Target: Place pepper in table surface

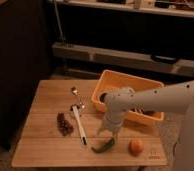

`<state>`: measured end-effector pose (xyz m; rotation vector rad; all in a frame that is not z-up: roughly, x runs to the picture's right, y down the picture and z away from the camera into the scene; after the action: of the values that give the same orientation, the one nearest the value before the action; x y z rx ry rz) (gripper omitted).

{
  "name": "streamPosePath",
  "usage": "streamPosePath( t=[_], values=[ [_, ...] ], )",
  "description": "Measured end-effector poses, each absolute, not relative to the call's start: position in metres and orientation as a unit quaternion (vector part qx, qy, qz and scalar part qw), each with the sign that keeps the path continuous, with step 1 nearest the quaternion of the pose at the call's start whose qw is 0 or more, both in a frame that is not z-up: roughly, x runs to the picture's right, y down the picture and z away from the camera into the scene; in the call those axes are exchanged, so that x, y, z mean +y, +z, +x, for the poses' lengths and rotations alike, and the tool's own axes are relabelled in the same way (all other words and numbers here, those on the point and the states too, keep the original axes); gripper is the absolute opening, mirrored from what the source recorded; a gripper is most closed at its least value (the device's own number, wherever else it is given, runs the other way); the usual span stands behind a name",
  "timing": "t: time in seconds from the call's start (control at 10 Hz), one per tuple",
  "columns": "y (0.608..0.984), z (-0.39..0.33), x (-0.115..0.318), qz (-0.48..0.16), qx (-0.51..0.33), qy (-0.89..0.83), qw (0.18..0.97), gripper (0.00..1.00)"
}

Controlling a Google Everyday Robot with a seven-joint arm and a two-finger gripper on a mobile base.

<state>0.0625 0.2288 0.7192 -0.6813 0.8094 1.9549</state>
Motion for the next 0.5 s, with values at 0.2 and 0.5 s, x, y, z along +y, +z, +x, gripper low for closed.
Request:
streamPosePath(
  t=[0.2,0.5],
  values=[
    [0.714,0.065,0.223,-0.265,0.333,0.790,0.442,0.65],
    [0.730,0.068,0.239,-0.267,0.323,0.801,0.428,0.65]
  ],
)
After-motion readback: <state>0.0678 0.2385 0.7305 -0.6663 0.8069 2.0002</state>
